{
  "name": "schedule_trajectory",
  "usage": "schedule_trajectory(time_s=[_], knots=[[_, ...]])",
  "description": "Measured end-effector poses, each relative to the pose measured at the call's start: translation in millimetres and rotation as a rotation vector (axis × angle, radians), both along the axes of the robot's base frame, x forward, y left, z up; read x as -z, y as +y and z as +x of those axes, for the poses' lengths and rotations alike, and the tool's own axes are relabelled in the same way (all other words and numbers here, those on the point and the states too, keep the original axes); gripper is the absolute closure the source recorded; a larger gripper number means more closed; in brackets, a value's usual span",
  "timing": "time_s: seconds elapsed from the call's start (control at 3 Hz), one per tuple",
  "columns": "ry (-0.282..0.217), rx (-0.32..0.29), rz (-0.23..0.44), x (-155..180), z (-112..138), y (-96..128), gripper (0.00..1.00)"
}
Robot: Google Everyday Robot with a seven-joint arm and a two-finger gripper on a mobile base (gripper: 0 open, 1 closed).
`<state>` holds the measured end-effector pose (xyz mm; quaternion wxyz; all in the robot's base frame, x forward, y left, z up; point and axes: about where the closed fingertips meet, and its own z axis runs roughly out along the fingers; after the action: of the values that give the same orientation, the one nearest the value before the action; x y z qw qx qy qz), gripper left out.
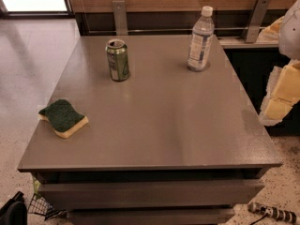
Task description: Pick sponge
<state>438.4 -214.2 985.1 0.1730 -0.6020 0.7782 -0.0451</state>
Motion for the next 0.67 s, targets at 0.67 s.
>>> schedule_trajectory(time_s=[0.67], knots=[[-0.018, -0.014, 0.028, 2.6, 3.6, 7.9, 0.00]])
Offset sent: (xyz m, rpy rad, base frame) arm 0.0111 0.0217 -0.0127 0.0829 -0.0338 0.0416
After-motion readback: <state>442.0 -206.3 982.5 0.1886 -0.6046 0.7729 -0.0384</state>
